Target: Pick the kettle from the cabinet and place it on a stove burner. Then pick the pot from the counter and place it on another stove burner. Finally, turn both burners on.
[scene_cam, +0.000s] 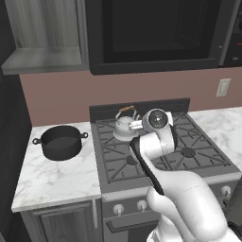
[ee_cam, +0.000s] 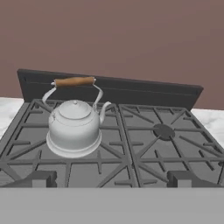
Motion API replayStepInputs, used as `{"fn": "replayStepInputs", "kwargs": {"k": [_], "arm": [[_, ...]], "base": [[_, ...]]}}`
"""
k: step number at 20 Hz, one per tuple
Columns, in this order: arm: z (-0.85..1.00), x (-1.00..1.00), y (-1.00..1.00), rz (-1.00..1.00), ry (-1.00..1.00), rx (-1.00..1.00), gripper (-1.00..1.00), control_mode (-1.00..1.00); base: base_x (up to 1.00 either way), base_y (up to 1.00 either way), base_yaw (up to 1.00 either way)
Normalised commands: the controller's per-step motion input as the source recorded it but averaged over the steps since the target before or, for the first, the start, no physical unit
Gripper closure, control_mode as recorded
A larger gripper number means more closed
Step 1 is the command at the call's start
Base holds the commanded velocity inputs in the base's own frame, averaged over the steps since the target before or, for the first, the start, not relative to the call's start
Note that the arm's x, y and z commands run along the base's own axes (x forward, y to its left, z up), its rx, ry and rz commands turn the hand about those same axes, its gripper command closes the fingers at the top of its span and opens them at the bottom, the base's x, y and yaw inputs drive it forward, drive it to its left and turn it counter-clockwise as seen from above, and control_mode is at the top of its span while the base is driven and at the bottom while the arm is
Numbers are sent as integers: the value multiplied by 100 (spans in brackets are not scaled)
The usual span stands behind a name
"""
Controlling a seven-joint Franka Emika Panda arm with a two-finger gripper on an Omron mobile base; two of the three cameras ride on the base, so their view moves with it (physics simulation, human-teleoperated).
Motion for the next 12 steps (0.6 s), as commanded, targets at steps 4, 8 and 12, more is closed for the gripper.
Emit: {"fn": "replayStepInputs", "kwargs": {"k": [4, 8, 12], "arm": [[0, -22, 11, 0, 0, 1, -100, -100], [0, -20, 18, 0, 0, 4, -100, -100], [0, -13, 23, 0, 0, 3, -100, -100]], "base": [[0, 0, 0], [0, 0, 0], [0, 0, 0]]}}
